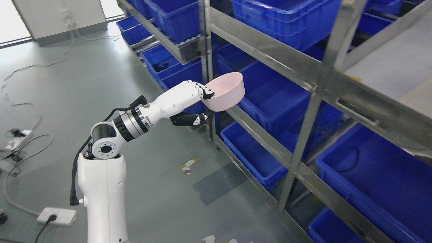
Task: Stack pink IKEA bowl on shelf middle layer
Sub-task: 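Move the held bowl over the pink bowl stack on the middle shelf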
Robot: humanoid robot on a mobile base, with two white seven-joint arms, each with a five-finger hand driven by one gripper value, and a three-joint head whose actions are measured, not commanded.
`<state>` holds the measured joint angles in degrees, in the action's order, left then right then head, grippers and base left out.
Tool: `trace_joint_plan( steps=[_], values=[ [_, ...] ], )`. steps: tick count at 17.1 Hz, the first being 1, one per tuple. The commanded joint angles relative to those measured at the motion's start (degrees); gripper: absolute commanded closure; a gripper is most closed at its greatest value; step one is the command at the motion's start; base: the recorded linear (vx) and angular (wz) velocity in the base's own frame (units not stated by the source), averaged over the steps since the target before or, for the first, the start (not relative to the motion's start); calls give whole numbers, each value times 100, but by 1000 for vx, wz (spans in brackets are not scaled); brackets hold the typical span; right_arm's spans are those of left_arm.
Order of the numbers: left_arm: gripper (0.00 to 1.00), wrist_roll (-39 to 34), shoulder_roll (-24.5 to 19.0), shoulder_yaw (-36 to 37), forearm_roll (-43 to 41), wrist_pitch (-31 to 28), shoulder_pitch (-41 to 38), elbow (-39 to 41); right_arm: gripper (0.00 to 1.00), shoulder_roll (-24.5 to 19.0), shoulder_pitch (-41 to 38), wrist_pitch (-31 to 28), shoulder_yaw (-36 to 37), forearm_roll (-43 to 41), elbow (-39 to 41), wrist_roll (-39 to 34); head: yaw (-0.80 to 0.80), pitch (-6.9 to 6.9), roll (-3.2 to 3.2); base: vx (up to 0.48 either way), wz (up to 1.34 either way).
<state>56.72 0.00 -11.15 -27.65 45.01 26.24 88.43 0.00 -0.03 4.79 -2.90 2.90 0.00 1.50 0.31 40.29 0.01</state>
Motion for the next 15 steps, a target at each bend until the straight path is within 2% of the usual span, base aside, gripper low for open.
trace_joint_plan(
  steps=[1, 10, 15],
  values=[
    [97, -73, -100, 254, 102, -1, 372, 16, 0, 100, -120, -4, 0, 0, 100, 0, 0, 0, 0, 8, -1000],
    [97, -56, -100, 35, 85, -1, 1206, -203, 0, 100, -120, -4, 0, 0, 100, 0, 0, 0, 0, -1, -1017],
    [97, 15, -228, -62, -713, -1, 2032, -958, 0, 100, -120, -4, 0, 0, 100, 0, 0, 0, 0, 17, -796]
  ],
)
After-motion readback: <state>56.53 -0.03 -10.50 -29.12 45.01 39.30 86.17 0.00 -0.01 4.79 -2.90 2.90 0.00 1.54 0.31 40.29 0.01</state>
